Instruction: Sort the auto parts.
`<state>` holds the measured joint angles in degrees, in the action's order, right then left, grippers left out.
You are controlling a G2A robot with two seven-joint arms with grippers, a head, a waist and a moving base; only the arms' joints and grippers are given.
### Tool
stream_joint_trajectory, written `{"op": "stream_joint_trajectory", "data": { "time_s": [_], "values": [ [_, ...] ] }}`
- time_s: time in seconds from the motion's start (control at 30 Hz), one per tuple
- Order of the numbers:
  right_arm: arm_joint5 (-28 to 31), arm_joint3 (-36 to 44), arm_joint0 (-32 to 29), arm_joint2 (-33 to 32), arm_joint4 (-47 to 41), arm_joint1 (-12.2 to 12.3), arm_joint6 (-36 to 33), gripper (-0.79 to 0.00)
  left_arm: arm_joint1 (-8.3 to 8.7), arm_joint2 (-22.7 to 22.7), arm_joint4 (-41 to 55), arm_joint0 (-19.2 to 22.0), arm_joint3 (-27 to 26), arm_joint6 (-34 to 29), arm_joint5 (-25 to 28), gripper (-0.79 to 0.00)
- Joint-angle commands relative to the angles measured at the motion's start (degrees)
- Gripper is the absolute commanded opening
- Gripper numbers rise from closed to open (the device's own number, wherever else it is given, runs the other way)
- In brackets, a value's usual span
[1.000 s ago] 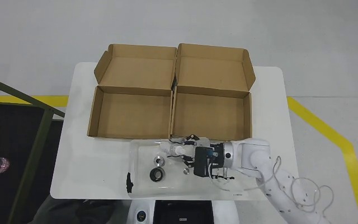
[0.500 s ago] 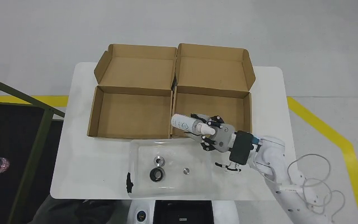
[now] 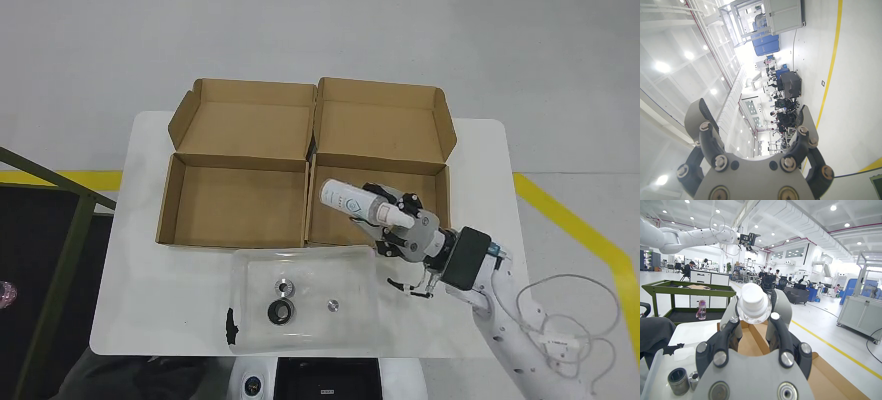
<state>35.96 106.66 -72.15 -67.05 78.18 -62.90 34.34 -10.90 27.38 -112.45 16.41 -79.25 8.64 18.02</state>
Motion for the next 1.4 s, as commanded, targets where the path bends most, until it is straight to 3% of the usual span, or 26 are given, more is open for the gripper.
{"op": "stream_joint_trajectory", "data": {
  "time_s": [0.0,0.63,0.93,1.13,1.2,1.27,1.37],
  "values": [
    [0.04,-0.92,0.54,-0.02,-0.09,-0.04,-1.91,-0.785,0.00,0.00,0.00,0.00,0.00,0.00,0.00,0.000],
    [4.48,-19.77,12.02,5.13,-12.43,-1.92,-23.95,-0.785,0.00,0.00,0.00,0.00,0.00,0.00,0.00,0.000],
    [5.32,-27.96,18.47,10.26,-11.63,-3.39,-33.59,-0.785,0.00,0.00,0.00,0.00,0.00,0.00,0.00,0.000],
    [5.05,-31.68,22.04,12.75,-12.06,-4.47,-36.52,-0.785,0.00,0.00,0.00,0.00,0.00,0.00,0.00,0.000],
    [4.98,-32.81,23.10,13.41,-12.04,-4.79,-37.26,-0.674,0.00,0.00,0.00,0.00,0.00,0.00,0.00,0.000],
    [4.67,-34.02,24.11,13.92,-12.15,-5.12,-37.75,-0.511,0.00,0.00,0.00,0.00,0.00,0.00,0.00,0.000],
    [4.13,-35.42,25.34,14.63,-11.91,-5.55,-38.29,-0.394,0.00,0.00,0.00,0.00,0.00,0.00,0.00,0.000]
  ]
}}
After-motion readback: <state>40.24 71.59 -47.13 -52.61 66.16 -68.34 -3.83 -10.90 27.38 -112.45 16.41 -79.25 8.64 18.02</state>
